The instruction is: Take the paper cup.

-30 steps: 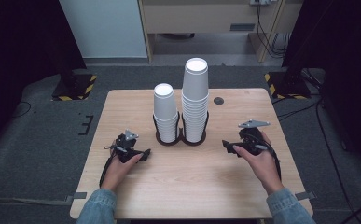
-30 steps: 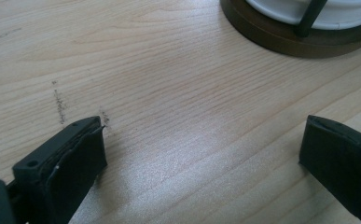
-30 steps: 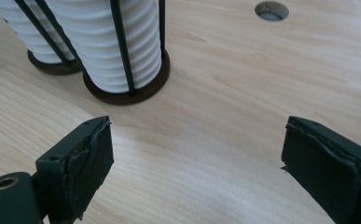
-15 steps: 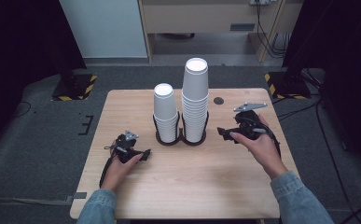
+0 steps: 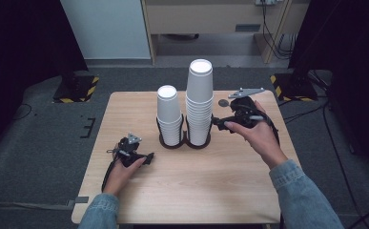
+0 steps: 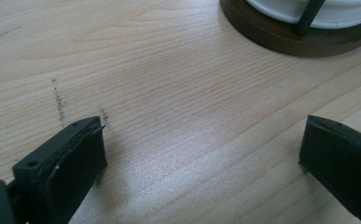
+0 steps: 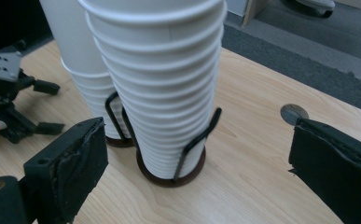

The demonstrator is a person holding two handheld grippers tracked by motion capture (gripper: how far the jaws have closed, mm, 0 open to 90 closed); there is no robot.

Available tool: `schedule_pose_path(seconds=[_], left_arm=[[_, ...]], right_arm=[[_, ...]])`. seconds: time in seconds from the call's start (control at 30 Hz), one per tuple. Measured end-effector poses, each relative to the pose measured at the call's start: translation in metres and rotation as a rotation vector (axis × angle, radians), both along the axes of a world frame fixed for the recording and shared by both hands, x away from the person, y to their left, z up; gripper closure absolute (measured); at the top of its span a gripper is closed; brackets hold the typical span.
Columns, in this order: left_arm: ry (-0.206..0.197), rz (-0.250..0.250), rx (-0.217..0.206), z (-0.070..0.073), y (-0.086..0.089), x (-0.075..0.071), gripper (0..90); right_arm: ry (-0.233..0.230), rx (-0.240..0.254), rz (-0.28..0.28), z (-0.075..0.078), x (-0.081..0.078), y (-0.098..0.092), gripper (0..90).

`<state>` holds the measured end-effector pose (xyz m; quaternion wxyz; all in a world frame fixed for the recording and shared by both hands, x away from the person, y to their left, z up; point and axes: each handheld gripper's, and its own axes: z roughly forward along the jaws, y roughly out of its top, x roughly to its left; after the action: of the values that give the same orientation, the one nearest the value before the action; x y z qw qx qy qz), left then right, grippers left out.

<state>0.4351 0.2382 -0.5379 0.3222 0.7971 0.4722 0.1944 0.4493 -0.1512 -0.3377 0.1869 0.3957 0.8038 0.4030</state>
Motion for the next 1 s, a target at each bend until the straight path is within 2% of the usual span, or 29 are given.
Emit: schedule_pose_path(seconds=[0.33, 0.37, 0.47, 0.53, 0.77, 1.0], left_arm=[[0.000, 0.000, -0.001, 0.000, 0.000, 0.000, 0.0], [0.001, 0.000, 0.000, 0.000, 0.000, 0.000, 0.0], [0.000, 0.002, -0.002, 0.000, 0.000, -0.001, 0.0], [-0.002, 0.006, -0.006, 0.000, -0.001, -0.001, 0.0], [-0.003, 0.003, -0.003, 0.000, 0.000, 0.000, 0.0], [-0.003, 0.003, -0.003, 0.000, 0.000, 0.000, 0.0]], right_arm=[[-0.025, 0.002, 0.032, 0.020, 0.006, 0.018, 4.3], [-0.035, 0.020, 0.036, 0.022, 0.007, 0.019, 4.3], [-0.033, 0.033, 0.043, 0.024, 0.008, 0.021, 4.2], [-0.051, 0.022, 0.055, 0.029, 0.009, 0.024, 4.1], [-0.061, 0.010, 0.064, 0.037, 0.013, 0.032, 4.1], [-0.074, 0.017, 0.059, 0.044, 0.022, 0.042, 4.0]])
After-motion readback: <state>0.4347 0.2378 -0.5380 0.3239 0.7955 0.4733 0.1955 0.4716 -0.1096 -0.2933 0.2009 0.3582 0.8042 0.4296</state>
